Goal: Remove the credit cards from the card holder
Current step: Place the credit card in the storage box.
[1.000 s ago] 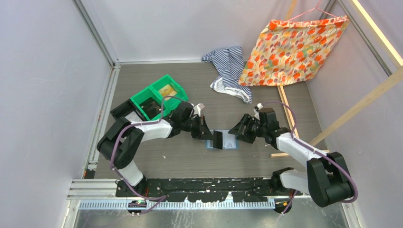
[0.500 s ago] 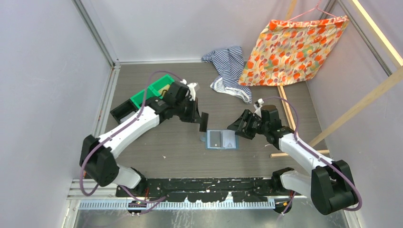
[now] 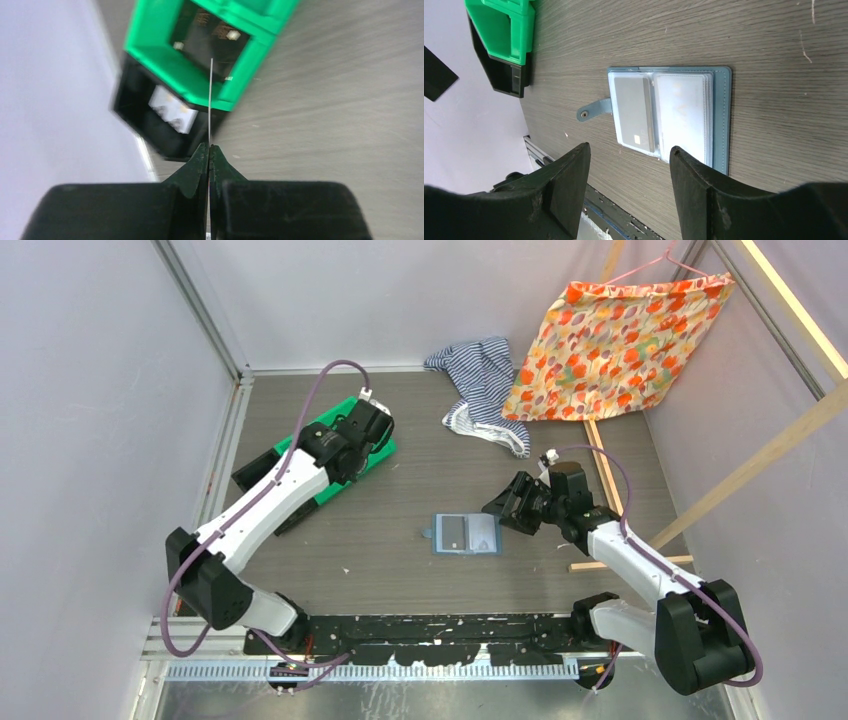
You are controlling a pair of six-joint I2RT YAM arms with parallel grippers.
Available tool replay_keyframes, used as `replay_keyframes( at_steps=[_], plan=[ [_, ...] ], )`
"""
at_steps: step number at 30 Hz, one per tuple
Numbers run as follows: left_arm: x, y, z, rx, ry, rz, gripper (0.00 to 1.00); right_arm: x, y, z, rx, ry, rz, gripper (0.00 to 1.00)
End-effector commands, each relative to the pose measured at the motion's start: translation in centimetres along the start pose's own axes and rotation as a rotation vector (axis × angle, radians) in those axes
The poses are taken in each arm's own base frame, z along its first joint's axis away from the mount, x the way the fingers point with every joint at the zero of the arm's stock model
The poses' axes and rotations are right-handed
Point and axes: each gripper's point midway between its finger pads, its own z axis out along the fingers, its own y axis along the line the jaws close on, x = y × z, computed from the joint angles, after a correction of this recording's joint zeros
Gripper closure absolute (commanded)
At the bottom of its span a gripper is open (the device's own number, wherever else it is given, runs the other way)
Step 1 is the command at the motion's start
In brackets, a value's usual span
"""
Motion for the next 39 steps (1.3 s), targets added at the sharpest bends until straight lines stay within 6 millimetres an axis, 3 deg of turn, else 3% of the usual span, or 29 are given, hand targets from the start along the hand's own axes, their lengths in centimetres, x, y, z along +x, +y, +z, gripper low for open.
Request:
replay_keyframes(
  at_steps=[1,5,13,21,39],
  plan=[
    [-2.0,6.5,-0.2,-0.366,-0.033,0.174,1.0,-1.0,1.2,-0.4,-0.023,-0.038,-0.017,0.36],
    [-3.7,7.2,1.5,-0.455,-0.093,0.243,1.0,-0.9,1.0,-0.4,-0.02,-0.035,-0.014,0.36],
    [-4.9,6.4,6.2,-0.487,-0.143,0.359,1.0,-0.6,0.7,-0.3,-0.013,-0.028,-0.009,0.36],
    [-3.4,6.0,11.2,-0.506,-0.078,0.432,1.0,-0.5,0.5,-0.1,-0.01,-0.02,-0.004,0.35],
    [1.1,5.1,17.3,-0.447,0.056,0.474,1.0,-0.5,0.2,0.4,-0.009,-0.016,0.002,0.35]
  ],
)
